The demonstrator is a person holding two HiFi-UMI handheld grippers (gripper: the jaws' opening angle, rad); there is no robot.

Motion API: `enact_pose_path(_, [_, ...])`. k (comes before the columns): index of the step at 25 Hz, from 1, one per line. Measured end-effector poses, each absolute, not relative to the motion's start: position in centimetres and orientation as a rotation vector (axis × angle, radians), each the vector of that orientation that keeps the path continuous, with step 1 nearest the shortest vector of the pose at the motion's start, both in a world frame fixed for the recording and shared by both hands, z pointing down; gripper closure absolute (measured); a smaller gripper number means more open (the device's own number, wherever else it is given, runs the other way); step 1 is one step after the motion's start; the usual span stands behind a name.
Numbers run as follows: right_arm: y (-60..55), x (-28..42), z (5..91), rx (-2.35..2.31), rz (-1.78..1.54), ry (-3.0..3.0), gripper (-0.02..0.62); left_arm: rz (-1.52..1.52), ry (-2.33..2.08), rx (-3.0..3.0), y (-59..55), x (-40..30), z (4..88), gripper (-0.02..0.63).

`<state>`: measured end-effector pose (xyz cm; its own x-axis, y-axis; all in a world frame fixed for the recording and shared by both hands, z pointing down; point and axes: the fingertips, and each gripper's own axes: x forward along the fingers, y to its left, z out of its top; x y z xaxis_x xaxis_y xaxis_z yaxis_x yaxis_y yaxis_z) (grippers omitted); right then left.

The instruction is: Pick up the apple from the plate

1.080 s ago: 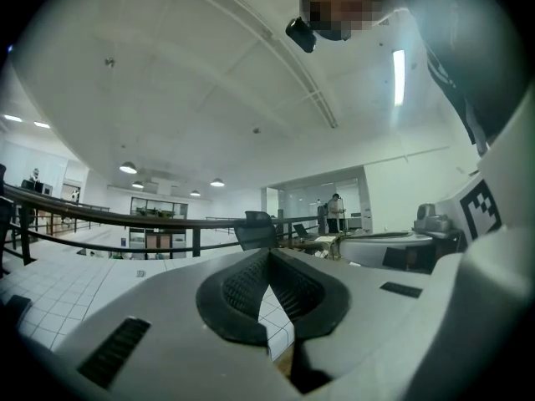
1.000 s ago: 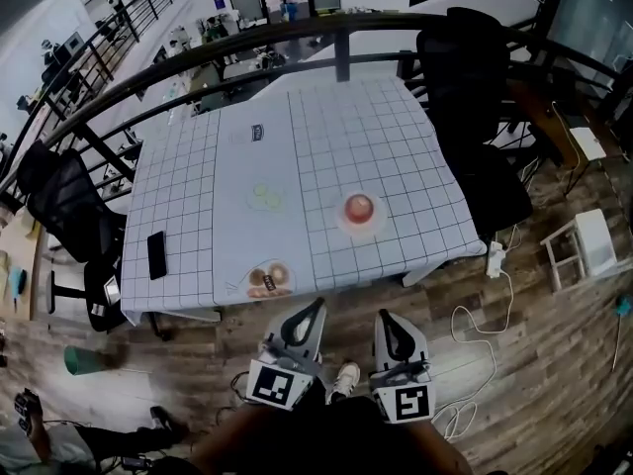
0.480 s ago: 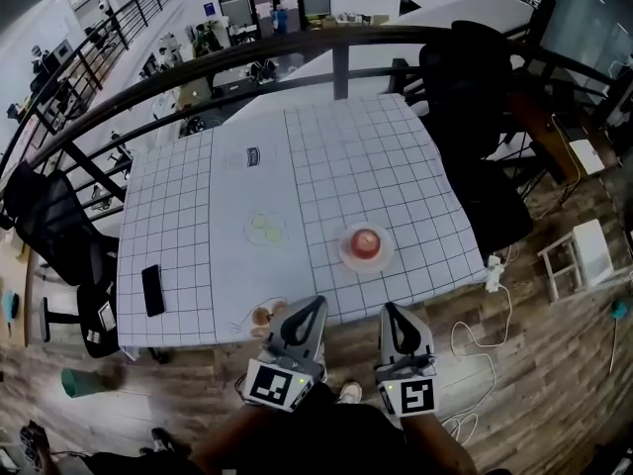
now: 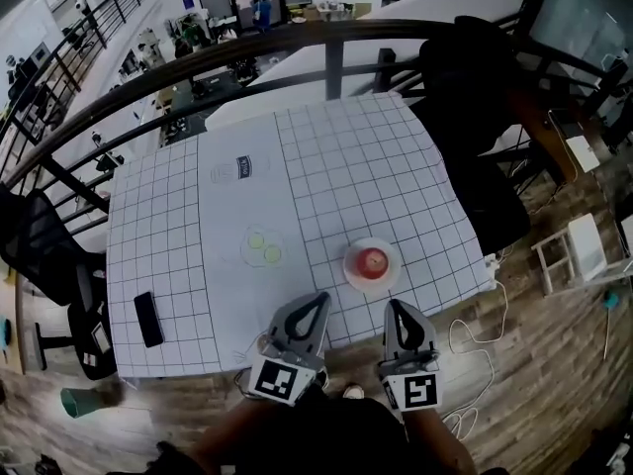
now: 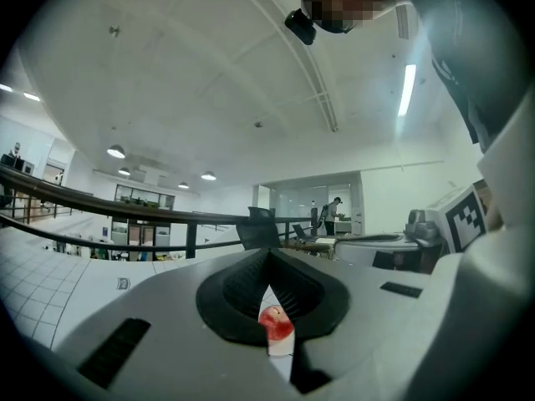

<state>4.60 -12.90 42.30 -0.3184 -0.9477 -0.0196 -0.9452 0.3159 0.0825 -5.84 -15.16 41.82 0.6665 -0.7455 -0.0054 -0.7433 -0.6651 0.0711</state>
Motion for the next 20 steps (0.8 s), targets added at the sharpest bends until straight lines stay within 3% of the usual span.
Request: enact_pose_path(20, [-18.2, 5.2, 47.3, 1.793, -0.028, -2.449, 0.572, 0.073, -1.136, 2.858, -20.6, -3.1, 47.1, 0.595])
